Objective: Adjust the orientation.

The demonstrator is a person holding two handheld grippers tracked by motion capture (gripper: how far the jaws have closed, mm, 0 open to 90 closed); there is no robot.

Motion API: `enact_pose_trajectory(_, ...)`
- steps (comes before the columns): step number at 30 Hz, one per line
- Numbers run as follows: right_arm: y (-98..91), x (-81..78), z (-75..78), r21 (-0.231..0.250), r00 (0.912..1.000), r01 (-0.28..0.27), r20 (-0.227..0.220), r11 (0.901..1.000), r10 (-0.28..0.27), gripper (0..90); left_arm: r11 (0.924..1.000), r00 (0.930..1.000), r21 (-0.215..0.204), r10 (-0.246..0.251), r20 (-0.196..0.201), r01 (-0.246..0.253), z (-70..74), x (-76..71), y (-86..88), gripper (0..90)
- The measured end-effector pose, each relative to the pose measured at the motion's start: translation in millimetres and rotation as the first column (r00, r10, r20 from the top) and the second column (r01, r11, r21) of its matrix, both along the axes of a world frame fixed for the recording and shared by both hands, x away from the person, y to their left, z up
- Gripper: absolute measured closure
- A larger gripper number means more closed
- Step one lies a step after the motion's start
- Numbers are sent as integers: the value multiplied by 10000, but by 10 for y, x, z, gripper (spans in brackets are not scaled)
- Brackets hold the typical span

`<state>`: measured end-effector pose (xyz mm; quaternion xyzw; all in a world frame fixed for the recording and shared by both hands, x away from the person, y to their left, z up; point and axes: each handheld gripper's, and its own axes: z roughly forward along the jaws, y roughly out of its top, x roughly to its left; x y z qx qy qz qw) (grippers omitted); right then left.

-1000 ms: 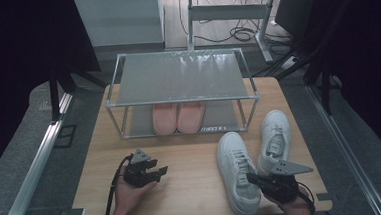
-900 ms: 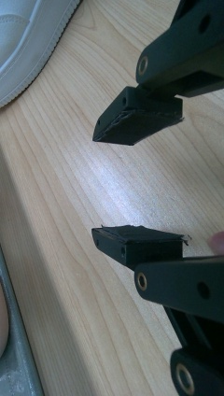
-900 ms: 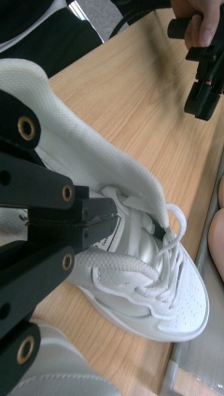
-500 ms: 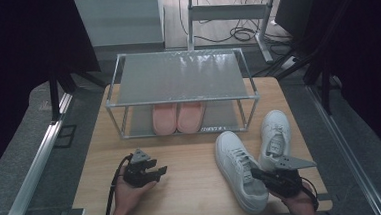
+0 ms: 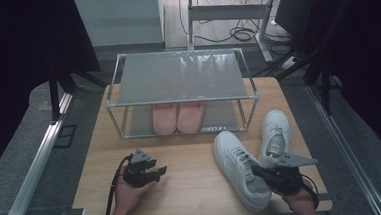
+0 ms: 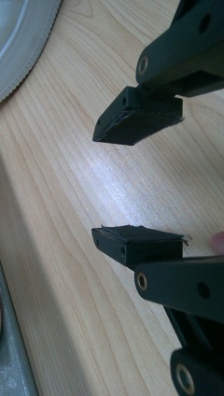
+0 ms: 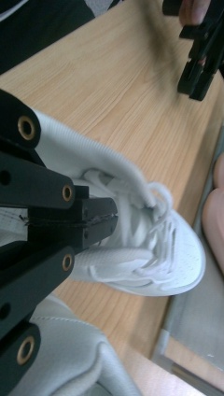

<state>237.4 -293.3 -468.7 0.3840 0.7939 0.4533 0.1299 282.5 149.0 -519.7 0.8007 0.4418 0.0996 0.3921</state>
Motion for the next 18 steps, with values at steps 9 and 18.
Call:
enact_pose_trajectory(9, -4, 29, 283, 257, 9976, 78, 679, 9996, -95, 809, 10000, 10000, -21, 2, 33, -2, 26, -9, 4, 481)
enact_pose_trajectory(18, 32, 178, 294, 138, 9973, 394, 611, 9991, -402, 654, 10000, 10000, -71, 66, 63, -65, 35, -7, 31, 481)
